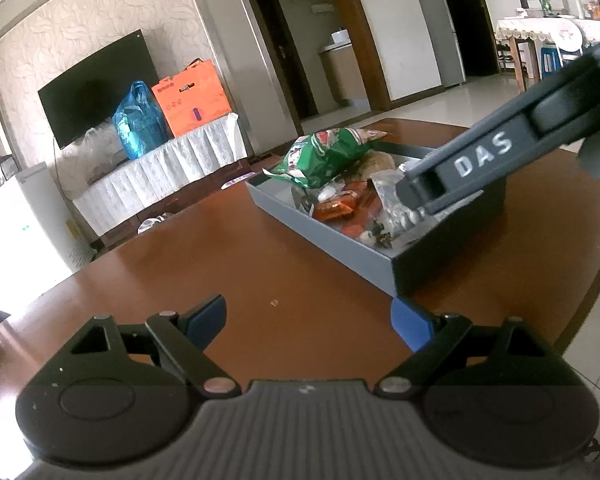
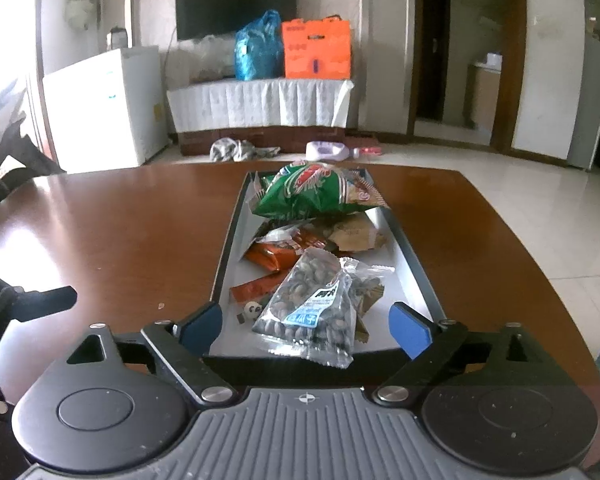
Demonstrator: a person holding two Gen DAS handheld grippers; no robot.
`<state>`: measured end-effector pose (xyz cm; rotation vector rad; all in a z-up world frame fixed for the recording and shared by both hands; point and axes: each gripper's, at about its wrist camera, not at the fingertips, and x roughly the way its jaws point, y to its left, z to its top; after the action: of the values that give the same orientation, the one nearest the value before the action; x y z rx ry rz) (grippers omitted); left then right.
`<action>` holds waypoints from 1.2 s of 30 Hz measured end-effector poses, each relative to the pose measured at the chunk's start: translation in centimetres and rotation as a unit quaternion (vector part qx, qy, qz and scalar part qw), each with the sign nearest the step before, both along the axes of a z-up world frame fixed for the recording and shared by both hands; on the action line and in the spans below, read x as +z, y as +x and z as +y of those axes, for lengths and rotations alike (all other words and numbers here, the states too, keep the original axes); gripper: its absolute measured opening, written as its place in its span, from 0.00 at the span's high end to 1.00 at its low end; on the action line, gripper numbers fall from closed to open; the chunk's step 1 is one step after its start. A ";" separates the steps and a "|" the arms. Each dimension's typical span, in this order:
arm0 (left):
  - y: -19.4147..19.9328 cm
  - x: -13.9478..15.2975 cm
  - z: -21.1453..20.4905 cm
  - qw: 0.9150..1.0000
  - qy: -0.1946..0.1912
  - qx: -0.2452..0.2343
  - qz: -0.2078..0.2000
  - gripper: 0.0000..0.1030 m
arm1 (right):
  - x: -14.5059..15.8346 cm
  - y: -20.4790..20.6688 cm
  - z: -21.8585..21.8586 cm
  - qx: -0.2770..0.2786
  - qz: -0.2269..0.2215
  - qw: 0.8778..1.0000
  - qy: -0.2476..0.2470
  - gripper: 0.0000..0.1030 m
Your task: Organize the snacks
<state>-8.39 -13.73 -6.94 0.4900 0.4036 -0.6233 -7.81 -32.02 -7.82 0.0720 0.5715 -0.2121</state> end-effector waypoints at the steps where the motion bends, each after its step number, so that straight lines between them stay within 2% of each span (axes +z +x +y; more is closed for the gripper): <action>1: -0.2 0.0 0.1 1.000 0.001 -0.001 0.001 0.12 | 0.1 -0.4 0.1 -0.001 -0.002 1.000 0.000 0.11; 5: -1.0 0.1 0.5 1.000 -0.002 0.001 0.003 0.08 | 0.3 -2.4 0.1 -0.010 -0.011 1.000 0.008 0.10; 14: -2.0 0.5 0.9 1.000 -0.023 -0.004 0.015 0.08 | 1.0 -6.3 0.3 -0.031 -0.053 0.998 0.027 0.09; 18: -2.7 1.1 0.7 0.998 -0.053 -0.020 0.024 0.08 | 1.5 -8.5 0.8 -0.083 -0.078 0.993 0.010 0.00; 22: -3.3 1.7 0.6 0.994 -0.088 -0.041 0.050 0.08 | 1.7 -11.0 1.1 -0.142 -0.084 0.986 -0.014 0.00; 24: -3.8 1.9 0.5 0.992 -0.099 -0.050 0.054 0.04 | 1.3 -12.1 1.3 -0.158 -0.084 0.984 -0.007 0.00; 28: -4.8 2.3 0.2 0.991 -0.109 -0.063 0.045 0.02 | 0.4 -13.2 1.7 -0.158 -0.093 0.983 0.011 0.00; 31: -5.5 2.5 -0.6 0.993 -0.096 -0.066 0.037 0.02 | -0.1 -12.5 2.0 -0.144 -0.085 0.986 0.009 0.00; 34: -5.5 2.5 -1.1 0.992 -0.095 -0.069 0.057 0.02 | -0.5 -11.9 2.2 -0.139 -0.076 0.987 0.007 0.00; 36: -5.0 2.5 -1.2 0.989 -0.097 -0.069 0.085 0.02 | -0.8 -11.7 2.1 -0.141 -0.071 0.987 0.009 0.00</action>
<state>-13.40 -14.97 -4.46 0.2801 0.4681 -0.8338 -19.53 -29.90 -8.59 0.1847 0.4202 -0.4729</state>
